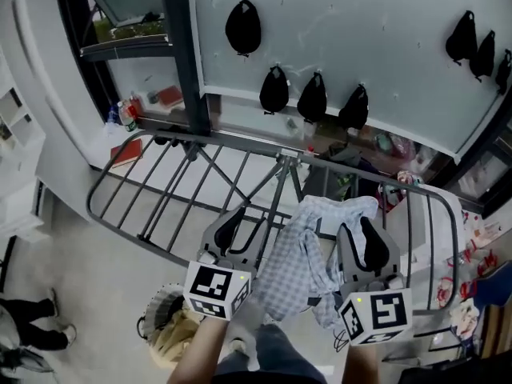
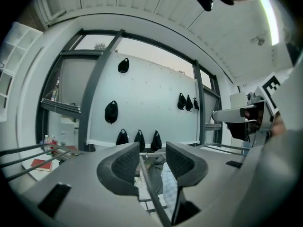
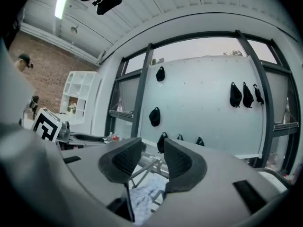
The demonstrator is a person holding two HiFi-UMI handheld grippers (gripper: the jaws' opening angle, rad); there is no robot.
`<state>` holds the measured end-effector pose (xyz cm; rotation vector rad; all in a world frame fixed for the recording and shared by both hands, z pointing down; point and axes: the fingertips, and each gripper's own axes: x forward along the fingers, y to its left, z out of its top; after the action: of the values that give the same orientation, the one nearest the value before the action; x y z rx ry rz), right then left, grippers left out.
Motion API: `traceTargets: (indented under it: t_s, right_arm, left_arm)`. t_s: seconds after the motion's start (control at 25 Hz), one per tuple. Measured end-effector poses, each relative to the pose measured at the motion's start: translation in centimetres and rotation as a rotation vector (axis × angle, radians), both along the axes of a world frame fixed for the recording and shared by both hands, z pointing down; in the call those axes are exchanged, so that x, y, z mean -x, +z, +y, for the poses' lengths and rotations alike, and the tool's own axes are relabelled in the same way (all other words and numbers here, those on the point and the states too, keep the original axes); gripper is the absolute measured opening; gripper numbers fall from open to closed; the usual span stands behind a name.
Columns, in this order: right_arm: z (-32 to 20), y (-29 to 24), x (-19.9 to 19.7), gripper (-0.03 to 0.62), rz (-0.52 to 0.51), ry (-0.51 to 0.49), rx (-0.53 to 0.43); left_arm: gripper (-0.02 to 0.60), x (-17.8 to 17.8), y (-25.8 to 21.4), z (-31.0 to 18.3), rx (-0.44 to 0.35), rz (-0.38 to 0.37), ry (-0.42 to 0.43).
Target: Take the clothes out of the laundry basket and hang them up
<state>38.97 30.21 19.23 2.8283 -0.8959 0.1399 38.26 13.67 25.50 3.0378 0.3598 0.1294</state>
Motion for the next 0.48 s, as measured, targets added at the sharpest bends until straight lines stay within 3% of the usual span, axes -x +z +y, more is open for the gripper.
traceTargets:
  t_s: [0.28,0.48]
  right_arm:
    - [-10.7,0.3,6.4,0.143,-0.013,-0.205,-0.026]
    - [-19.9,1.7,11.3,0.143,-0.027,-0.402,-0.038]
  left_arm:
    - [0.173,9.7,0.0,-10.7,-0.014,-0.016,-0.205]
    - [0.173,18.0,1.1,-19.1,-0.023,-0.041,-0.4]
